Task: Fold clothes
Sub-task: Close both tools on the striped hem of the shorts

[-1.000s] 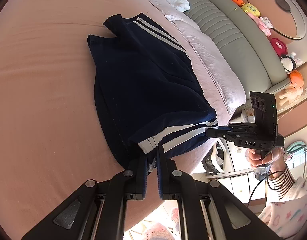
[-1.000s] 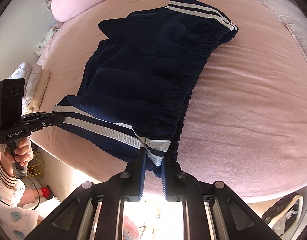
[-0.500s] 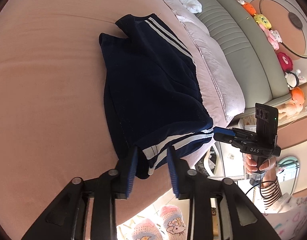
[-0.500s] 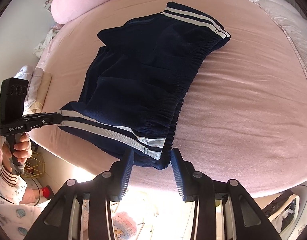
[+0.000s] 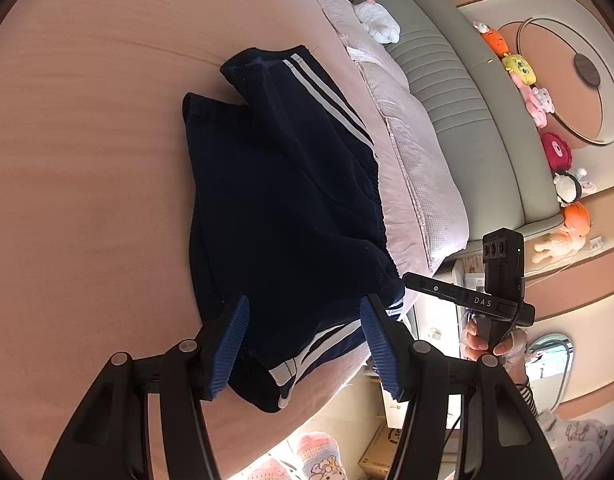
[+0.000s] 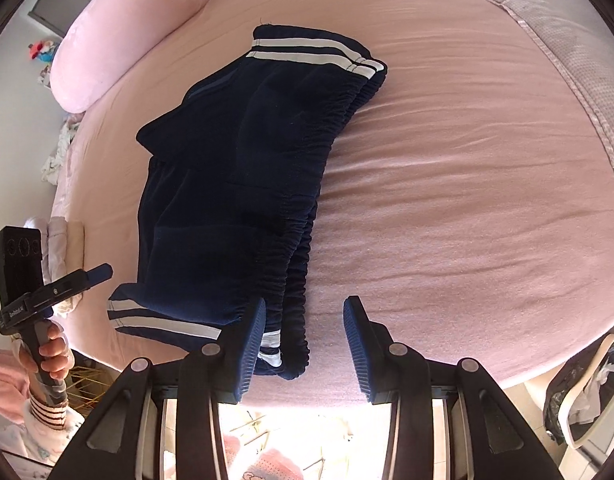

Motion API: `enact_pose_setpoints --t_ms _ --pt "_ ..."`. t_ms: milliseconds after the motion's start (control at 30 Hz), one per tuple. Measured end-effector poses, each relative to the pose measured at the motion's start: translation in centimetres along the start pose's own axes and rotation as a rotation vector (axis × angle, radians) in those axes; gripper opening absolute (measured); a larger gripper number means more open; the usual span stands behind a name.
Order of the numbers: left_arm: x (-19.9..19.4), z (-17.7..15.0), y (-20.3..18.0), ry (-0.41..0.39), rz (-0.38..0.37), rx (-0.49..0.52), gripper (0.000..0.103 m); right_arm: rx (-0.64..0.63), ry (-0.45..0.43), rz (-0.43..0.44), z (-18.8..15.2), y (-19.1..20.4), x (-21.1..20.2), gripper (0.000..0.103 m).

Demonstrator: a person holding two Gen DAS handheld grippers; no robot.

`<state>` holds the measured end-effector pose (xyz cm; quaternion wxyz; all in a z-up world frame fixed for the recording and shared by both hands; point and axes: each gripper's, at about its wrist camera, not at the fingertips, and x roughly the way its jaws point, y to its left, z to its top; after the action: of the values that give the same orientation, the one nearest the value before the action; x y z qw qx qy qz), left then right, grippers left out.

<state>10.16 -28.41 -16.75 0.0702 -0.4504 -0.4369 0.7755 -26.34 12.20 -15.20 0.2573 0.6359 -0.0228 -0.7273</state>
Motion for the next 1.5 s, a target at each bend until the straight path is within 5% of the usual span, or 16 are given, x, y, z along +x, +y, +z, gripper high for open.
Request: enact_pose_setpoints --t_ms 267,800,967,1500 --pt "2.6 -0.7 1.6 0.107 0.040 -0.101 0.055 0.005 0.029 0.000 0.9 1.1 1.1 0.040" --pt "0.8 -3.2 2.3 0.103 0.105 -0.234 0.055 0.012 0.114 -0.012 -0.6 2.0 4.6 0.039" --pt "0.8 -3.6 2.6 0.105 0.114 -0.252 0.055 0.008 0.120 -0.001 -1.7 1.4 4.9 0.023" --pt "2.0 -1.0 2.0 0.116 0.115 -0.245 0.055 -0.050 0.119 -0.016 -3.1 1.8 5.1 0.019"
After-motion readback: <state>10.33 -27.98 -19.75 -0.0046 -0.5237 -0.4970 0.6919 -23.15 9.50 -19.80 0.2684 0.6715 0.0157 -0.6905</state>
